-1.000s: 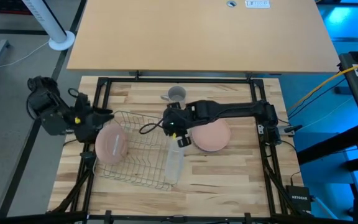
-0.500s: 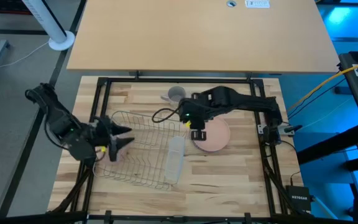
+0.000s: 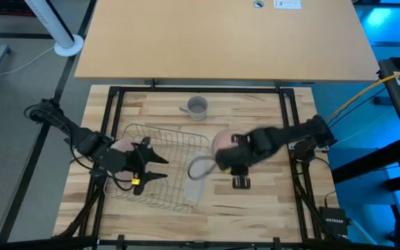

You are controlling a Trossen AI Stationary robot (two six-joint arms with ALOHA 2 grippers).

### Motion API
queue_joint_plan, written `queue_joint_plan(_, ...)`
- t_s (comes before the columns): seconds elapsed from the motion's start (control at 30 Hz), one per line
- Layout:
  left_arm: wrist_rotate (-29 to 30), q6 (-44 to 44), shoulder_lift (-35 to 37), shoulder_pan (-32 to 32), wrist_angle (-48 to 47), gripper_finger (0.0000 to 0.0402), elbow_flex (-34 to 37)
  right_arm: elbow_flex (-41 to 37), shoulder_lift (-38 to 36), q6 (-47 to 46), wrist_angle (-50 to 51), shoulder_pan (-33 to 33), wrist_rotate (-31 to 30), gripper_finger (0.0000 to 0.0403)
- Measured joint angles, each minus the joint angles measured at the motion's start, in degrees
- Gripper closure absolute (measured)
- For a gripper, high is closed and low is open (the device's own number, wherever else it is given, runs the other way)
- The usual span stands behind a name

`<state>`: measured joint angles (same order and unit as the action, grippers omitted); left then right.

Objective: Sort dishes
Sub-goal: Put the pink plate in the dish rack

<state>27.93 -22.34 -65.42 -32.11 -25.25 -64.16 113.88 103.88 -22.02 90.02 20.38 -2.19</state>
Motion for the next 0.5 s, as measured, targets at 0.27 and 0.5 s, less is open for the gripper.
queue_joint_plan(0.27,-1.0,6.7,0.3,3.2,0.0,0.0194,0.0,-18.7,-0.1,-15.0,-0.8,6.0,-8.6,0.0276)
queue_joint_plan(0.5,-1.0,8.2,0.3,5.4,0.0,0.0194,0.0,-31.8,-0.1,-11.7,-10.0,3.9,-6.2,0.0276)
